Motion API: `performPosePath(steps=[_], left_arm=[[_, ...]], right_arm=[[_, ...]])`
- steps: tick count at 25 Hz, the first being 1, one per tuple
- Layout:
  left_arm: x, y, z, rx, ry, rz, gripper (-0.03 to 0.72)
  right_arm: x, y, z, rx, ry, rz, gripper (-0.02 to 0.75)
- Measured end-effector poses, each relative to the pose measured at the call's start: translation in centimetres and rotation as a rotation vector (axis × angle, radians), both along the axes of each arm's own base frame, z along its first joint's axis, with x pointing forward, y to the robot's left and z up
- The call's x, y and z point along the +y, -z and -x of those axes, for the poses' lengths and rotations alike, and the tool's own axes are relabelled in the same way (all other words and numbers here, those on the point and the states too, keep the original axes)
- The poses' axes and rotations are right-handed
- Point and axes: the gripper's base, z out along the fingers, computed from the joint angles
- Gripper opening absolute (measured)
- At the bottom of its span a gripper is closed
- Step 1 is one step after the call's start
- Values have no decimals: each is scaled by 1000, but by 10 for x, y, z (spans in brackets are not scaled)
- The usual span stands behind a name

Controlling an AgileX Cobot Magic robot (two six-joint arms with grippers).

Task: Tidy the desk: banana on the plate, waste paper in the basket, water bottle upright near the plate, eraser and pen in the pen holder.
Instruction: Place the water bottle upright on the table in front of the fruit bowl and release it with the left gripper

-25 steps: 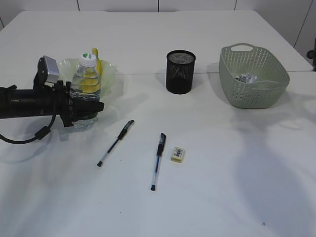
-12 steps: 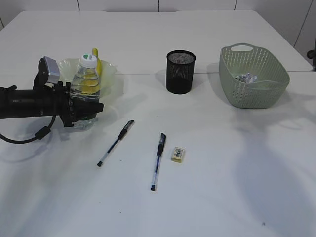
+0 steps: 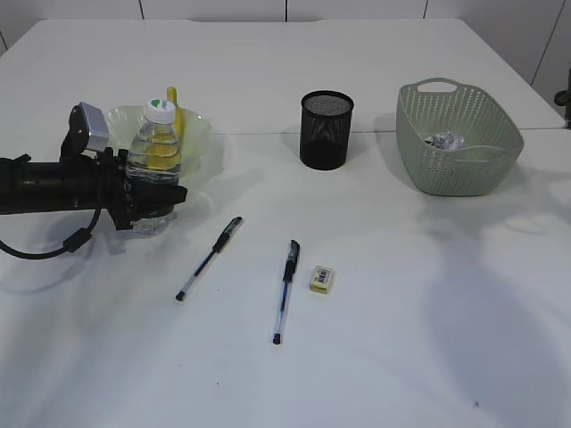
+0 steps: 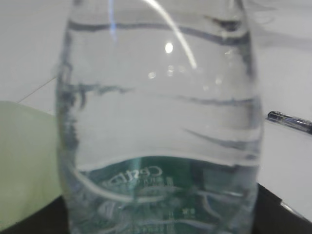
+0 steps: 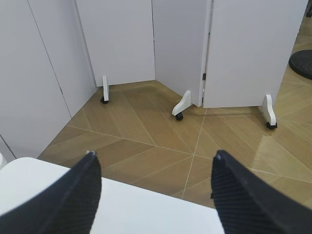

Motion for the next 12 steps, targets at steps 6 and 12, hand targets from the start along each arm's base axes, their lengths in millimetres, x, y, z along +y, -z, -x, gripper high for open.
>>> performPosePath(steps=[6, 12], left_arm=[[0, 0, 0, 2, -1, 1, 385], [0, 0, 0, 14, -5, 7, 391]], right_arm=[[0, 0, 0, 0, -1, 2, 528], [0, -1, 0, 0, -5, 8, 528]])
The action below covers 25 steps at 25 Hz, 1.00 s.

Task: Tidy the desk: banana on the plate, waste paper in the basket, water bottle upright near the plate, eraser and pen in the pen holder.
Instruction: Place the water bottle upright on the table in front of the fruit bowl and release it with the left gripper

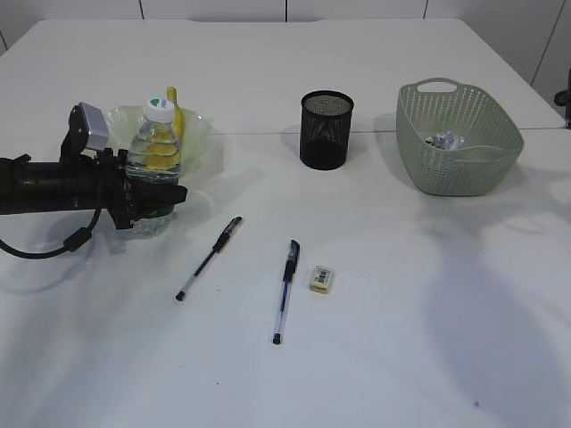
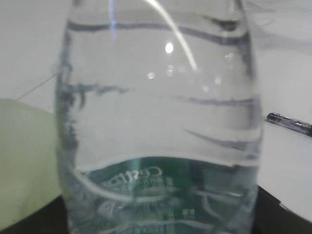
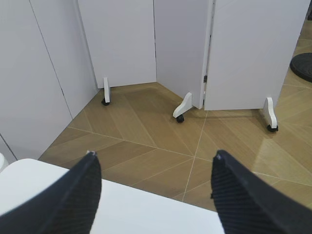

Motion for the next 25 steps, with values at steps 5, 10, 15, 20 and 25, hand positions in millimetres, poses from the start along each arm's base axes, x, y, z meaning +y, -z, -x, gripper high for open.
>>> performPosePath(steps=[5, 10, 15, 20, 25], left_arm=[[3, 0, 0, 3, -7, 2, 395], [4, 0, -1, 5, -12, 1, 407], [4, 0, -1, 10, -14, 3, 417], [4, 0, -1, 12, -15, 4, 421], [4, 0, -1, 27, -20, 12, 451]], right_arm=[[0, 0, 0, 0, 0, 0, 528], [0, 0, 0, 0, 0, 0, 528], [0, 0, 0, 0, -1, 2, 528], [0, 0, 0, 2, -3, 4, 528], [0, 0, 0, 2, -4, 5, 528]])
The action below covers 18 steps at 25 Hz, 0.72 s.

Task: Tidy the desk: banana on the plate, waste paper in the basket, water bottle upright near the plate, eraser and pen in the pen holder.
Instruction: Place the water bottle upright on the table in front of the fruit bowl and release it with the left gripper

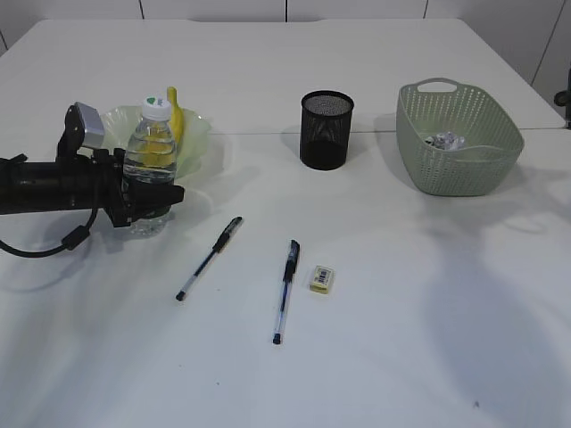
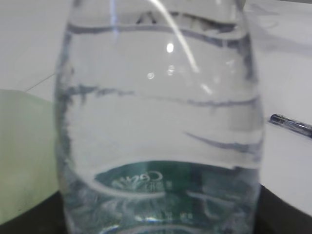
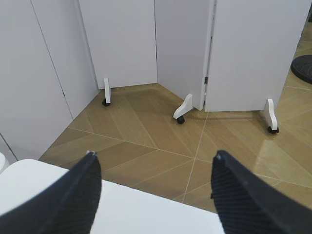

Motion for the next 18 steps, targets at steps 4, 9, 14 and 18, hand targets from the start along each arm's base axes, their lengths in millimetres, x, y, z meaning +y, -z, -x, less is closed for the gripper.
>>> performPosePath(steps=[4, 9, 14, 18], left_arm=[[0, 0, 0, 6, -2, 3, 455], [4, 0, -1, 21, -18, 11, 458], [9, 0, -1, 34, -32, 19, 459], [10, 0, -1, 38, -35, 21, 457]], right_arm=[[0, 0, 0, 0, 0, 0, 528], [0, 0, 0, 0, 0, 0, 528], [0, 0, 0, 0, -1, 2, 528], [0, 0, 0, 0, -1, 2, 528]])
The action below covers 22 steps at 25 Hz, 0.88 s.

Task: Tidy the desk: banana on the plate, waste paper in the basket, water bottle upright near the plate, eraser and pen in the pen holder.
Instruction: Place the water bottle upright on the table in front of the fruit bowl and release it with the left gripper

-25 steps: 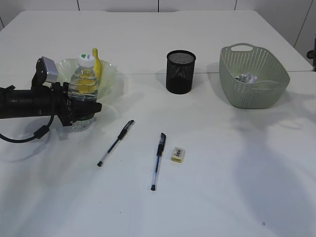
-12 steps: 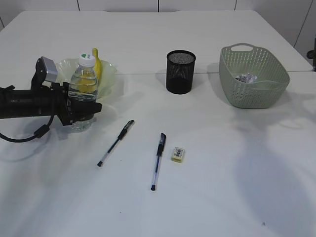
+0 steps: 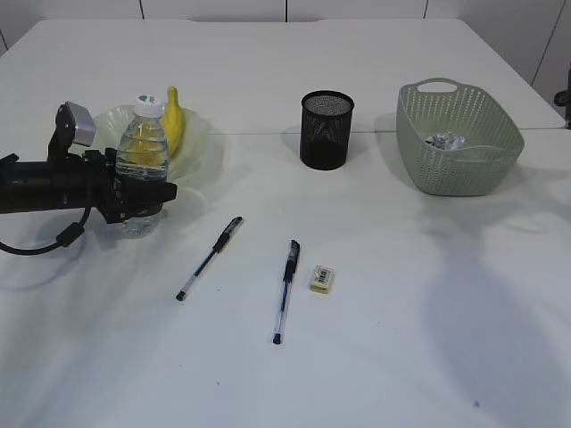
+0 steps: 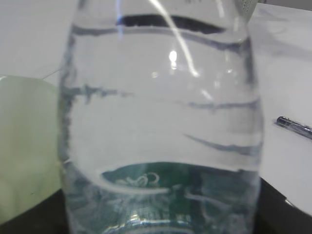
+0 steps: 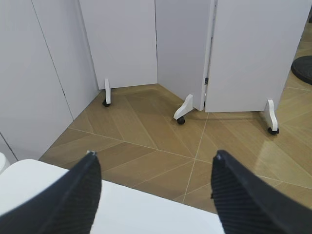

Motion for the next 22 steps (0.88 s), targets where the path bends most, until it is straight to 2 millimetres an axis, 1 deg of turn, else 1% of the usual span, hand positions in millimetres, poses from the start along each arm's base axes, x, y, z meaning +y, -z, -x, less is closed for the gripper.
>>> performPosePath(steps=[22], left_arm=[[0, 0, 0, 3, -1, 2, 452]], right_arm=[[0, -2, -1, 1, -18, 28, 528]])
